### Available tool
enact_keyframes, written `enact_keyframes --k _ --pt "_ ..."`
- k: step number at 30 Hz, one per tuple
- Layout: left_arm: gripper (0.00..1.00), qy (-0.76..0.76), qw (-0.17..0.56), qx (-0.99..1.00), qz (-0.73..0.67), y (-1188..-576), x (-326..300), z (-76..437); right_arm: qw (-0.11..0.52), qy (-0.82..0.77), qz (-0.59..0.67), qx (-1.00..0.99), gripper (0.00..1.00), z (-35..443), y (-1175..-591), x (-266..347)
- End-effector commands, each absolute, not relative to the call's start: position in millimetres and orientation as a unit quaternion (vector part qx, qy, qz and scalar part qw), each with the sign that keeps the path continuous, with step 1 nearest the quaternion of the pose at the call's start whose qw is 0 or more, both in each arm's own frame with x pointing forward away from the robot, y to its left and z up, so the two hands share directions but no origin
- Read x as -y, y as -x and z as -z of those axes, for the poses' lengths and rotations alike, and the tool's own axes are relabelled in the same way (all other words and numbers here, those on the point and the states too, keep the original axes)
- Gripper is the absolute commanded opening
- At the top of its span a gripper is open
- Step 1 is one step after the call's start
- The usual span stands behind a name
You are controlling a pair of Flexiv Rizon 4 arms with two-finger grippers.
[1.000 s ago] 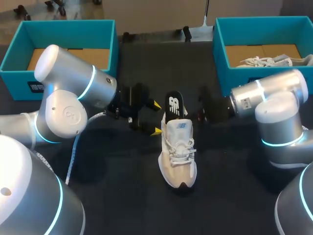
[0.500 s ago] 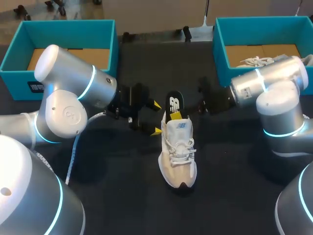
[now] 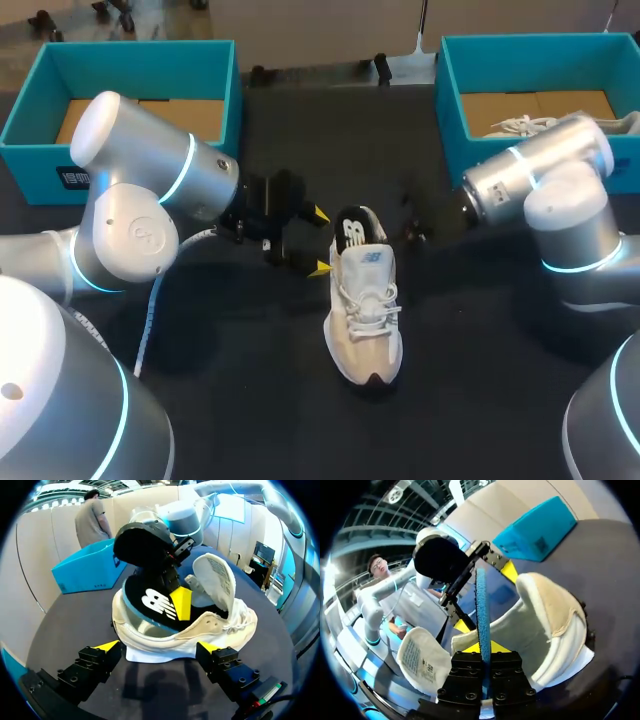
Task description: Take the shoe out of the shoebox, open the shoe tongue, remove and reinsert the insole, then place the shoe into the shoebox
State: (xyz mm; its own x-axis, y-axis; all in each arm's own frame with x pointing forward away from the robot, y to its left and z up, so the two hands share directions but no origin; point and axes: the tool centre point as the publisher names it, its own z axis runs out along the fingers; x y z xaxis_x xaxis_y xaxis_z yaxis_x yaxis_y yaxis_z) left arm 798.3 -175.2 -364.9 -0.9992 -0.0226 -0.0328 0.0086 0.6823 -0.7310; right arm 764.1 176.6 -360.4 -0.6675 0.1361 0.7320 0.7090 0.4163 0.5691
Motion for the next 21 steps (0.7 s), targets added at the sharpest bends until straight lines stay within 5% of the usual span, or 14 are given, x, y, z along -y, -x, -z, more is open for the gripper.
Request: enact_keyframes --k 1,3,5,9,21 --pt "1.00 0.004 0.021 -0.917 0.397 -797.8 176.1 365.5 0.309 0.272 0.459 0.787 0.00 363.9 -758.8 -181.5" --pt "1.00 0.004 0.021 -0.917 0.397 -797.8 176.1 365.5 0.303 0.277 0.461 0.787 0.00 362.3 -757.9 -180.5" --pt "1.00 0.004 0.021 -0.917 0.397 -797.8 176.1 365.5 0.286 0.280 0.466 0.789 0.19 357.9 -760.4 -177.9" --pt "1.00 0.004 0.021 -0.917 0.397 -797.8 176.1 365.5 0.263 0.279 0.467 0.797 0.31 345.0 -768.0 -172.7" --pt "1.00 0.004 0.021 -0.917 0.397 -797.8 176.1 365.5 0.252 0.269 0.464 0.805 0.31 337.0 -785.4 -170.1"
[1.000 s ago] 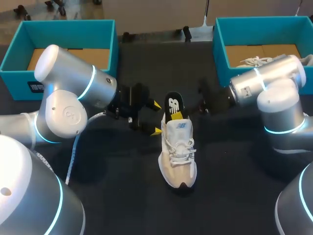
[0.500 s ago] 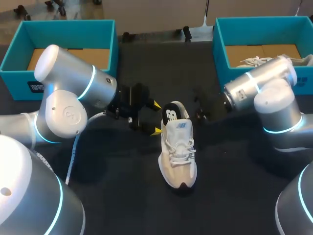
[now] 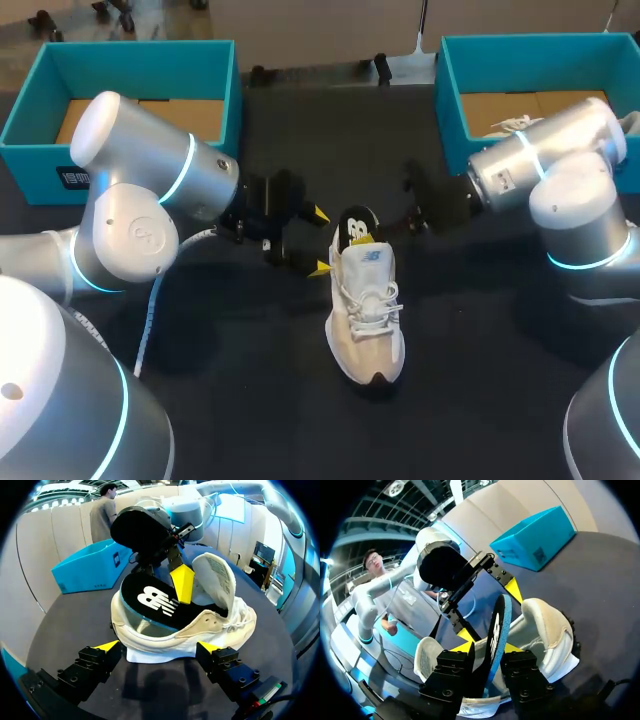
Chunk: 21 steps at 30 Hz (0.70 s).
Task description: Take the shoe out of the shoebox, open the shoe tongue, remove and reinsert the insole, then place the shoe into the shoebox
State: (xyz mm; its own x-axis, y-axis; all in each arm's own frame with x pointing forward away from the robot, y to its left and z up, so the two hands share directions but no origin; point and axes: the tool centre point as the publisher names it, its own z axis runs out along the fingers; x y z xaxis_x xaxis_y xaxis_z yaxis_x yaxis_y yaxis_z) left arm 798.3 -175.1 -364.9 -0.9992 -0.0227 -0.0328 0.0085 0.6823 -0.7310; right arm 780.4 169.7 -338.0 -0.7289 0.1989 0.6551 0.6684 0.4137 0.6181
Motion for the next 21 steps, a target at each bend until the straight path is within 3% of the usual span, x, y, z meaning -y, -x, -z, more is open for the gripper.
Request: enact_keyframes --k 1,4,5,21 --pt "1.00 0.004 0.021 -0.917 0.397 -797.8 176.1 365.5 0.252 0.270 0.463 0.806 0.30 338.0 -787.0 -170.1" --pt "1.00 0.004 0.021 -0.917 0.397 -797.8 176.1 365.5 0.261 0.271 0.457 0.806 0.14 343.2 -789.4 -171.0" --pt "1.00 0.004 0.021 -0.917 0.397 -797.8 176.1 365.5 0.266 0.270 0.453 0.807 0.01 344.9 -789.1 -171.5" --pt "1.00 0.004 0.021 -0.917 0.397 -797.8 176.1 365.5 0.283 0.304 0.442 0.795 0.00 359.2 -756.7 -169.9"
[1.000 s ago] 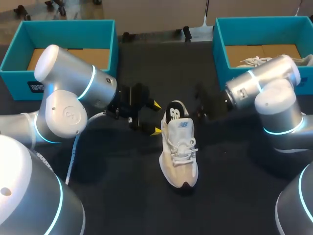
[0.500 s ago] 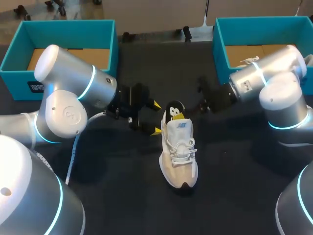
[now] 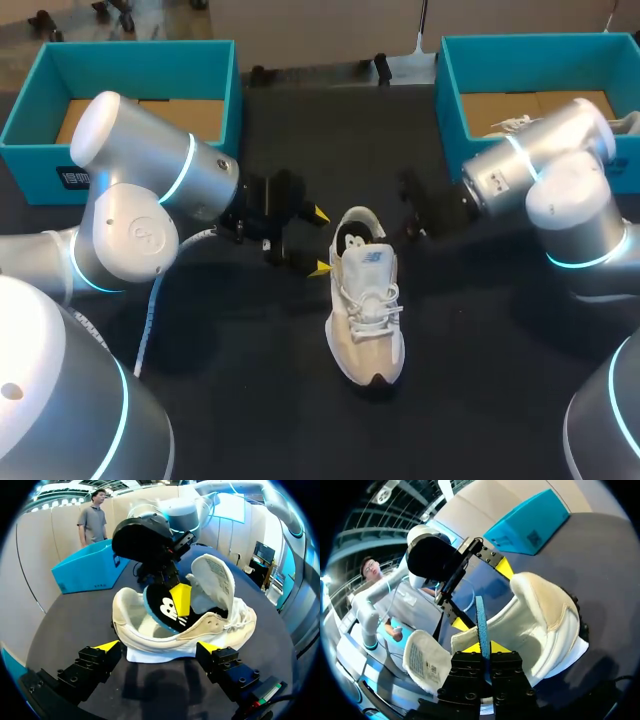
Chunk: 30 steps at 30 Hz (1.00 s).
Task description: Take the shoe out of the shoebox, open the shoe tongue, remove and reinsert the insole, then place the shoe into the shoebox
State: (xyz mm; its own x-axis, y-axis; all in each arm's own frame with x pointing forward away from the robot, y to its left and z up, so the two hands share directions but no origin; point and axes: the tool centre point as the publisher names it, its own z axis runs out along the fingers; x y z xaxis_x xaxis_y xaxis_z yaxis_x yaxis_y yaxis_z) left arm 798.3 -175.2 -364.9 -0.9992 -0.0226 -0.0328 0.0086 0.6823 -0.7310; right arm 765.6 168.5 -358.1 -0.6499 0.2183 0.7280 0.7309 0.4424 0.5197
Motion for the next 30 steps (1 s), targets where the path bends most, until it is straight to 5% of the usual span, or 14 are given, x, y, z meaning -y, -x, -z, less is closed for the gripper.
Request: enact_keyframes --k 1,4,10,26,30 --pt "1.00 0.004 0.021 -0.917 0.397 -797.8 176.1 365.5 0.281 0.305 0.444 0.794 0.00 358.6 -757.2 -170.2" --pt "1.00 0.004 0.021 -0.917 0.397 -797.8 176.1 365.5 0.271 0.304 0.447 0.796 0.31 354.2 -763.2 -171.2" --pt "1.00 0.004 0.021 -0.917 0.397 -797.8 176.1 365.5 0.244 0.293 0.454 0.806 0.45 338.6 -774.7 -173.8" --pt "1.00 0.004 0.021 -0.917 0.397 -797.8 176.1 365.5 0.179 0.278 0.459 0.824 0.54 296.0 -789.9 -172.7" --pt "1.00 0.004 0.021 -0.917 0.397 -797.8 176.1 365.5 0.156 0.278 0.461 0.828 0.64 284.0 -797.6 -166.7"
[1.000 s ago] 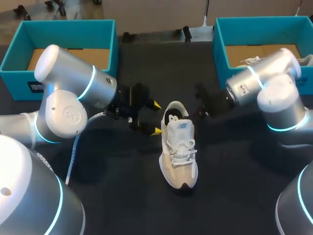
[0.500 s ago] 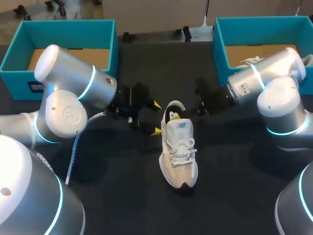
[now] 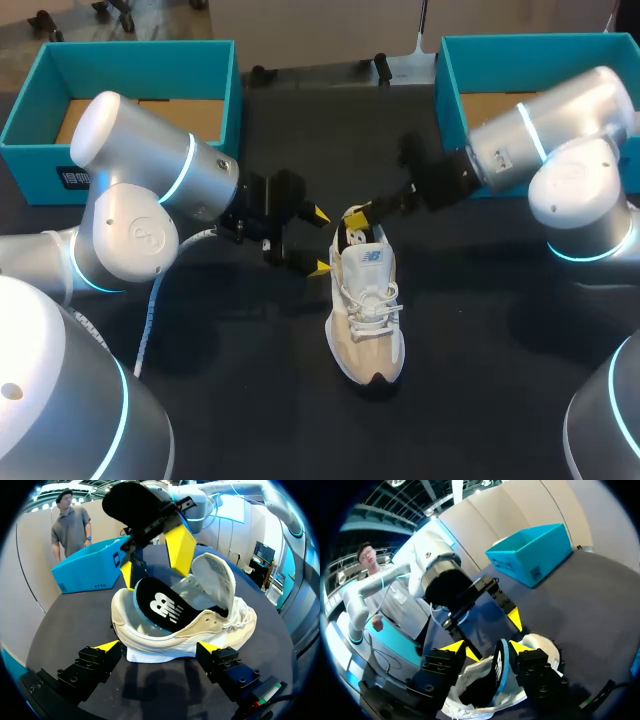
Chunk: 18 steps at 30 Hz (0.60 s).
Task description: Take the shoe out of the shoebox, open the shoe tongue, remove and reinsert the insole, then place the shoe into the shoebox
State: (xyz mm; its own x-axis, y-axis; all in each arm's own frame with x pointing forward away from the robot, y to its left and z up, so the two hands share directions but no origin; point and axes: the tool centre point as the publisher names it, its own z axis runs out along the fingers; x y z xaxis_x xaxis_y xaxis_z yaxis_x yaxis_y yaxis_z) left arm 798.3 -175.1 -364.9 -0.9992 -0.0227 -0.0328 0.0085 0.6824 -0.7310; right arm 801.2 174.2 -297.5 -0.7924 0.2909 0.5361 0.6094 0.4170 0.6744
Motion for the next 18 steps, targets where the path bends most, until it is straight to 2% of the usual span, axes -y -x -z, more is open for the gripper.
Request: enact_keyframes --k 1,5,9,12,14,15,16,17,18 --pt "1.00 0.004 0.021 -0.917 0.397 -797.8 176.1 365.5 0.149 0.279 0.456 0.832 0.70 277.7 -799.3 -163.5" --pt "1.00 0.004 0.021 -0.917 0.397 -797.8 176.1 365.5 0.132 0.290 0.446 0.836 0.73 264.4 -800.2 -153.0" --pt "1.00 0.004 0.021 -0.917 0.397 -797.8 176.1 365.5 0.124 0.316 0.423 0.840 0.67 252.6 -798.1 -142.5" --pt "1.00 0.004 0.021 -0.917 0.397 -797.8 176.1 365.5 0.115 0.349 0.403 0.838 0.47 246.8 -793.1 -138.3" --pt "1.00 0.004 0.021 -0.917 0.397 -797.8 176.1 365.5 0.109 0.370 0.385 0.838 0.37 245.6 -789.7 -137.8" --pt "1.00 0.004 0.021 -0.917 0.397 -797.8 176.1 365.5 0.105 0.390 0.369 0.837 0.16 246.0 -786.8 -137.1" --pt "1.00 0.004 0.021 -0.917 0.397 -797.8 176.1 365.5 0.098 0.399 0.376 0.831 0.05 245.7 -784.6 -137.1" --pt "1.00 0.004 0.021 -0.917 0.397 -797.8 176.1 365.5 0.093 0.415 0.373 0.824 0.00 245.4 -782.2 -136.2" --pt "1.00 0.004 0.021 -0.917 0.397 -797.8 176.1 365.5 0.089 0.427 0.360 0.825 0.00 245.1 -780.6 -135.7"
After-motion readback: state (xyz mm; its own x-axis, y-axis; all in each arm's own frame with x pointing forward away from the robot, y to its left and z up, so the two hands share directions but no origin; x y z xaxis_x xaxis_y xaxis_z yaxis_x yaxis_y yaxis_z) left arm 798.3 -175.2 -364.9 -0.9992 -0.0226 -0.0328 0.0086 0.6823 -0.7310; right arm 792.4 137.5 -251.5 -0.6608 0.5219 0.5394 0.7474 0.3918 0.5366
